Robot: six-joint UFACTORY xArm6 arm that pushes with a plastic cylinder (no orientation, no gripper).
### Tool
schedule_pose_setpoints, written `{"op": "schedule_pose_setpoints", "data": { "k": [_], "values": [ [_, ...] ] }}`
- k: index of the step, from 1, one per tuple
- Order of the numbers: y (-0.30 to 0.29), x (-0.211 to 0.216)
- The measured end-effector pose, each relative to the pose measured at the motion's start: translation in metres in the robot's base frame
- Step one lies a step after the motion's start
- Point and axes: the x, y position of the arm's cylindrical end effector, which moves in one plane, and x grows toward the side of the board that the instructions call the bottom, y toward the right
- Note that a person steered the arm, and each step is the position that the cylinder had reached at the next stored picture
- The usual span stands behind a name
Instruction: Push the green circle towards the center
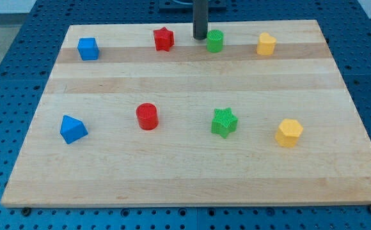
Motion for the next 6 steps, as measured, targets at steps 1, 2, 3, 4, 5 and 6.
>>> {"op": "schedule_pose_setpoints", "data": {
  "k": [1,2,3,4,5,6],
  "values": [
    [0.030,-0.008],
    [0.032,-0.005],
    [0.032,0.019],
    [0.032,0.051],
    [0.032,0.062],
    [0.032,0.074]
  ]
}}
